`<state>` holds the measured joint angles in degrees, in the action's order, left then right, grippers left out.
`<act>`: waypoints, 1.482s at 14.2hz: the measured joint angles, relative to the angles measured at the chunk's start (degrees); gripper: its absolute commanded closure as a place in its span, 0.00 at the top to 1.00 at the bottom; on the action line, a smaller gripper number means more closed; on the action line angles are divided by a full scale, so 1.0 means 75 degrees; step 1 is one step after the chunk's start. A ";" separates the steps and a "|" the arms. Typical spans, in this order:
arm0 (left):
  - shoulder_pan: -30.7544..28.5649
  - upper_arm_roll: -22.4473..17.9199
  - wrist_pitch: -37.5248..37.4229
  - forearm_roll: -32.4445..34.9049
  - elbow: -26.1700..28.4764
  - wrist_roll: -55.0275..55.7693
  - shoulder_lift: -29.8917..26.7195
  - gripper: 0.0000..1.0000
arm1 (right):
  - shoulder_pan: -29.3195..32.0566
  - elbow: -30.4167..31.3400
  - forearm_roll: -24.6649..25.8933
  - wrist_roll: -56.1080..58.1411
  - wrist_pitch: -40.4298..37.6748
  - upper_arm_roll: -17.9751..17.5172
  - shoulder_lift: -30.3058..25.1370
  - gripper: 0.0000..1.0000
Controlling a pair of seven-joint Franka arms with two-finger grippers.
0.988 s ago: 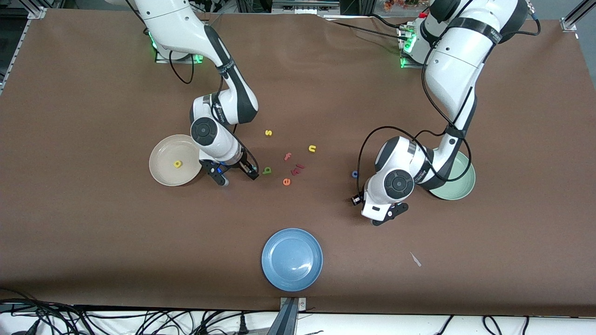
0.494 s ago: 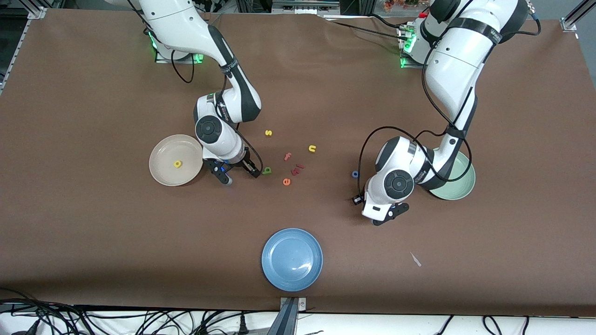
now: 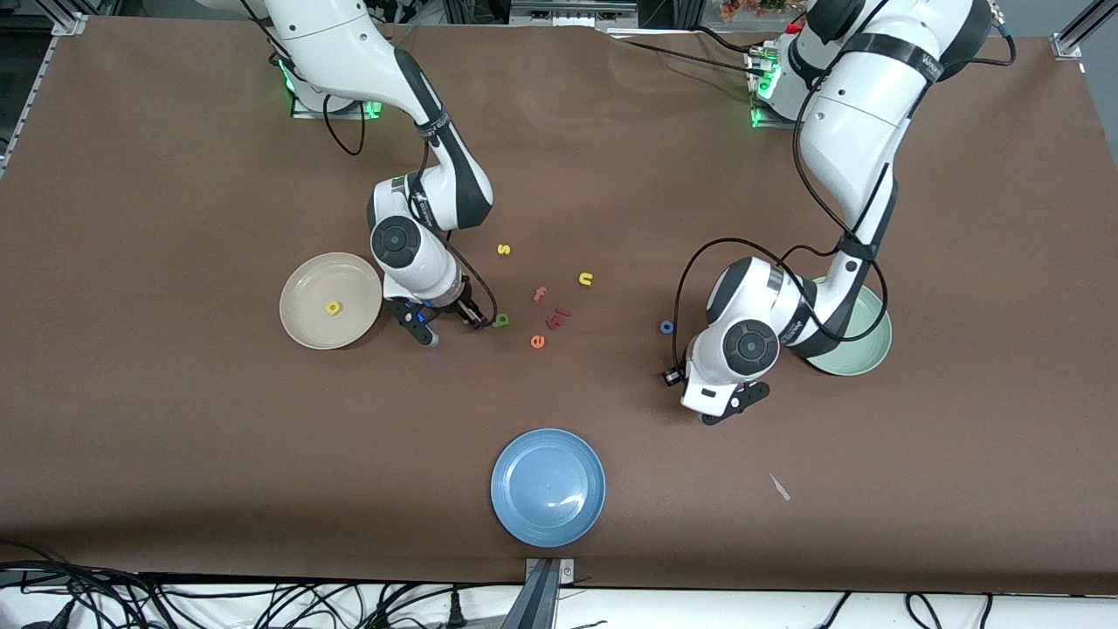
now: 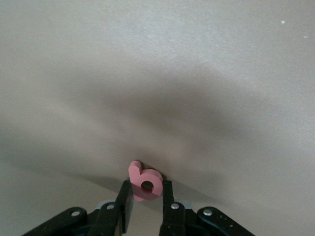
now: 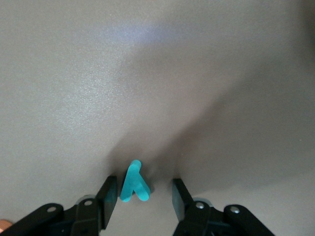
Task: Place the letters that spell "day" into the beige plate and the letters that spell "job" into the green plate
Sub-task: 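Drop the pink letter on the green plate while the right gripper carries the cyan letter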
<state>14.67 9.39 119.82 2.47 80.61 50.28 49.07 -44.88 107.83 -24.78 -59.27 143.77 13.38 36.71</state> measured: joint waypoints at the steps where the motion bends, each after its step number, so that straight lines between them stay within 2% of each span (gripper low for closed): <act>1: -0.0043 -0.0011 -0.0305 0.0029 -0.0058 -0.0307 -0.0076 0.00 | -0.0001 -0.0003 0.0000 0.0001 0.0014 0.0001 -0.0003 0.23; 3: -0.0236 -0.0030 -0.1171 0.0048 -0.0140 -0.1144 -0.0433 0.01 | -0.0008 -0.0013 0.0000 0.0001 0.0061 0.0001 -0.0041 0.11; 5: -0.0559 -0.0045 -0.1984 0.0072 -0.0145 -0.2129 -0.0936 0.03 | -0.0015 -0.0008 -0.0001 0.0001 0.0095 0.0001 -0.0034 0.03; 8: -0.1220 -0.0063 -0.2760 0.0212 0.0053 -0.3679 -0.1555 0.03 | -0.0023 0.0002 -0.0001 0.0002 0.0114 0.0003 -0.0038 0.00; 11: -0.2022 -0.0073 -0.2825 0.0413 0.0882 -0.5262 -0.2037 0.02 | -0.0025 -0.0079 0.0000 0.0144 0.0046 0.0058 -0.0020 0.00; 13: -0.2281 -0.0065 -0.2690 0.0712 0.1442 -0.5649 -0.2121 0.03 | -0.0033 -0.0382 0.0002 0.0612 -0.0615 0.0356 -0.0050 0.00; 16: -0.2289 -0.0033 -0.1405 0.1471 0.2662 -0.5682 -0.2129 0.06 | -0.0023 -0.0600 0.0006 0.1949 -0.1554 0.0983 -0.0315 0.00; 17: -0.2296 -0.0035 -0.0966 0.1497 0.3013 -0.5678 -0.2130 0.22 | -0.0020 -0.0559 0.0022 0.2434 -0.1716 0.1163 -0.0447 0.00; 18: -0.2328 -0.0038 -0.0589 0.1500 0.3295 -0.5671 -0.2131 0.79 | -0.0017 -0.0433 0.0049 0.2926 -0.1780 0.1311 -0.0599 0.00; 19: -0.2373 -0.0042 -0.0344 0.1501 0.3482 -0.5661 -0.2132 1.00 | -0.0016 -0.0189 0.0078 0.3430 -0.1753 0.1431 -0.0802 0.00; 21: -0.2446 -0.0045 -0.0211 0.1501 0.3607 -0.5655 -0.2164 1.00 | -0.0012 0.0676 0.0113 0.4363 -0.1170 0.1563 -0.1332 0.00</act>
<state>-3.68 9.06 118.24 13.73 107.66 7.87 32.84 -44.97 112.91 -23.93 -26.55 135.00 25.10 26.72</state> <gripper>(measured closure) 0.595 0.740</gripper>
